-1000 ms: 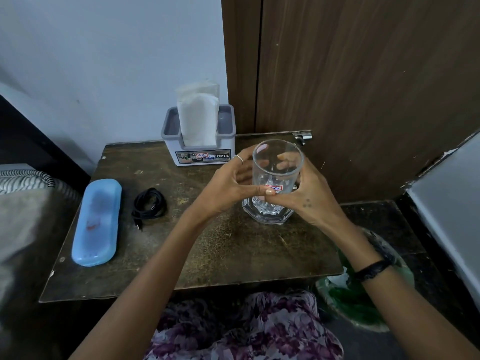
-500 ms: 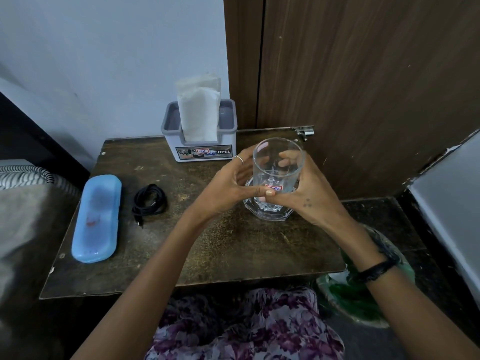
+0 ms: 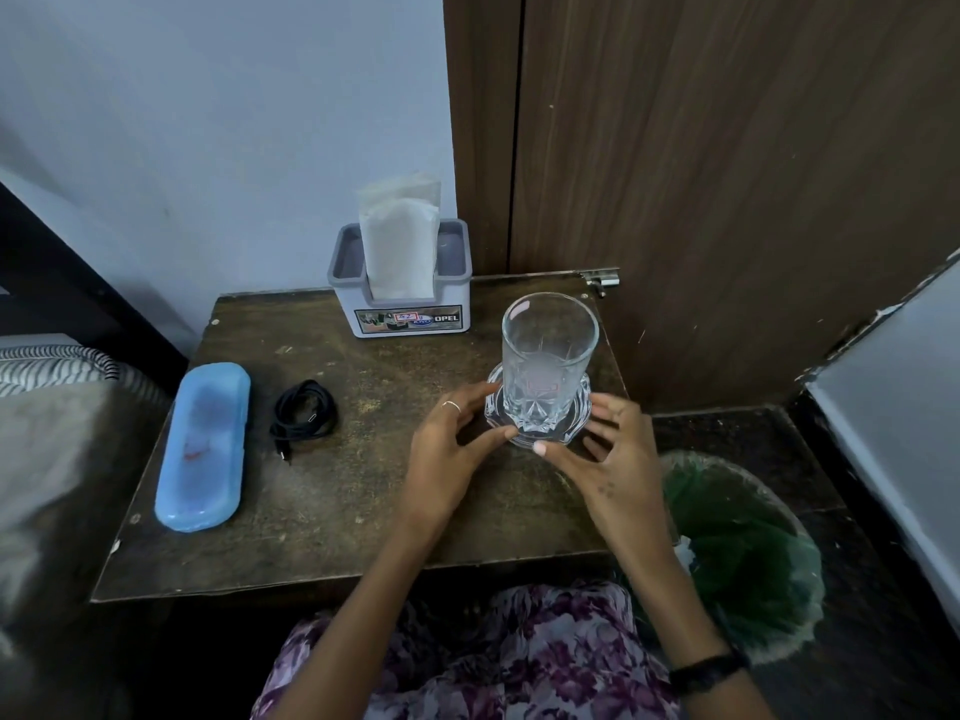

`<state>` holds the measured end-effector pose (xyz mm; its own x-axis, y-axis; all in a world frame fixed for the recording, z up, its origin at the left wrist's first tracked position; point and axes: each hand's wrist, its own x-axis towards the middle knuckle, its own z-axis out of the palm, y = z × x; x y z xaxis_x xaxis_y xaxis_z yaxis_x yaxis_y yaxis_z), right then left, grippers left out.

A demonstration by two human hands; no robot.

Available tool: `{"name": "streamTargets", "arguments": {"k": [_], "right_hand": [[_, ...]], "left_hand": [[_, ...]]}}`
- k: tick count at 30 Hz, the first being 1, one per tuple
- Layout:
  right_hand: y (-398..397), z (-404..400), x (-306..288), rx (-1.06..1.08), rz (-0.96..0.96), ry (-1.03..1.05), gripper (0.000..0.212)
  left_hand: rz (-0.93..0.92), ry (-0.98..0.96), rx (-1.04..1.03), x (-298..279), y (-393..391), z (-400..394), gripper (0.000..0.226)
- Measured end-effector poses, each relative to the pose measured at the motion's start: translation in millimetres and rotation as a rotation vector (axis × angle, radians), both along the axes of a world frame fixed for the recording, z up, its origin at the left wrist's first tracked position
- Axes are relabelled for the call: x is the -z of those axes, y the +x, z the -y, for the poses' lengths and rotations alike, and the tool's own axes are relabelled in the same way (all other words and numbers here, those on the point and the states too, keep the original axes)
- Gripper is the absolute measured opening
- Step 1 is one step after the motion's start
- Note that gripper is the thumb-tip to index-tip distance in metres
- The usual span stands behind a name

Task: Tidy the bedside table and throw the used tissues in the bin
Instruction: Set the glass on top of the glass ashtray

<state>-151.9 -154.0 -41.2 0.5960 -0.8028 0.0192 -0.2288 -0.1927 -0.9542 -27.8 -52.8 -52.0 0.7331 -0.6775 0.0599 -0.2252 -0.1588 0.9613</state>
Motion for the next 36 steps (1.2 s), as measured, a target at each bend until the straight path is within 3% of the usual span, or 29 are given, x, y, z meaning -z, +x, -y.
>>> {"name": "streamTargets", "arguments": {"k": [11, 18, 36], "right_hand": [[14.4, 15.9, 9.0, 0.042, 0.108, 0.100, 0.058], [43.8, 42.3, 6.5, 0.048, 0.118, 0.102, 0.061], [98.3, 98.0, 9.9, 0.016, 0.112, 0.237, 0.059]], "left_hand": [[-0.014, 0.011, -0.166, -4.6, -3.8, 18.6, 0.041], [0.020, 0.009, -0.241, -5.8, 11.1, 49.4, 0.017], [0.106, 0.031, -0.343, -0.3, 41.8, 96.3, 0.018]]}}
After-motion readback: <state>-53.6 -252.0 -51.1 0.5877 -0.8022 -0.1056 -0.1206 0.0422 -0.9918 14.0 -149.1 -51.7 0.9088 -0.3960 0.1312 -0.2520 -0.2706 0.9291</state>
